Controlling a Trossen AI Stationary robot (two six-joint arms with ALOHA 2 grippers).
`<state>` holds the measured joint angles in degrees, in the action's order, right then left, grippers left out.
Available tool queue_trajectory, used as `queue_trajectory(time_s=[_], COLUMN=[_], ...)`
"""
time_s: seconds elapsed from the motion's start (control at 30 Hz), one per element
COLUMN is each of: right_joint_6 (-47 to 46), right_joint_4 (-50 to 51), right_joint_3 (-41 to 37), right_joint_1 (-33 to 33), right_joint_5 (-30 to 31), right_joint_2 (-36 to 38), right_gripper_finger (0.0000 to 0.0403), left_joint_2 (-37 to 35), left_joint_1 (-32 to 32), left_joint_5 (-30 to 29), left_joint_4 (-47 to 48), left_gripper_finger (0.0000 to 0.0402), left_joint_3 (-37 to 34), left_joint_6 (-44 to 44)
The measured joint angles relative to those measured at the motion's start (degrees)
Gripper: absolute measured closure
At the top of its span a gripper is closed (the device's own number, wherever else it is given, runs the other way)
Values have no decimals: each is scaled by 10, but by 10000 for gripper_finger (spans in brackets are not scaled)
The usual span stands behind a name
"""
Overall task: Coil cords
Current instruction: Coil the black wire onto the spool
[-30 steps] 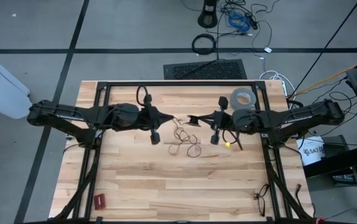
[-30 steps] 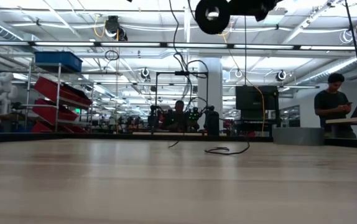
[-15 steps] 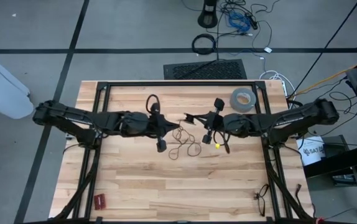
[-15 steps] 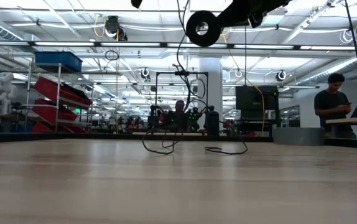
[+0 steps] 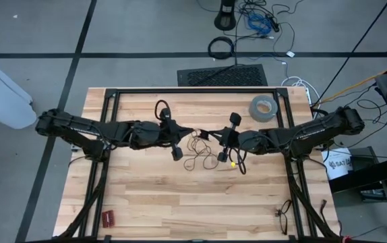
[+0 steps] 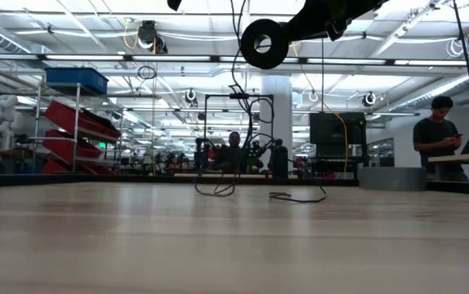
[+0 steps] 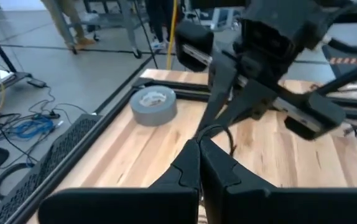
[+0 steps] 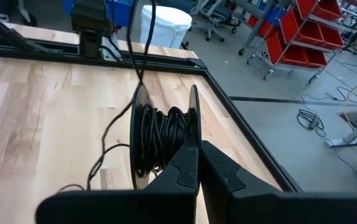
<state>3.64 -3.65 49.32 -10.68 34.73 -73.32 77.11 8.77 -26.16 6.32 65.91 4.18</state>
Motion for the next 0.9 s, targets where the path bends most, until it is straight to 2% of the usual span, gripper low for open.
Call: queue_trajectory(time_s=[0.27, 0.43, 0.53, 0.63, 0.9], right_joint_6=[-4, -7, -10, -8, 5], right_joint_4=[14, 12, -1, -24, -71], right_joint_3=[0, 0, 0, 0, 0], right_joint_1=[0, 1, 1, 1, 5], right_joint_5=[1, 3, 26, 46, 90], right_joint_2=[0, 0, 0, 0, 0], right_gripper_finger=[403, 403, 403, 403, 403], left_joint_2=[-19, -27, -26, -14, 35], left_joint_1=[-6, -5, -2, 2, 12], left_joint_5=[-40, -39, -32, -11, -1], left_joint_4=[3, -9, -34, -66, -145], left_gripper_finger=[401, 401, 401, 401, 401], left_joint_3=[0, 0, 0, 0, 0], left_joint_6=[-5, 0, 13, 18, 35])
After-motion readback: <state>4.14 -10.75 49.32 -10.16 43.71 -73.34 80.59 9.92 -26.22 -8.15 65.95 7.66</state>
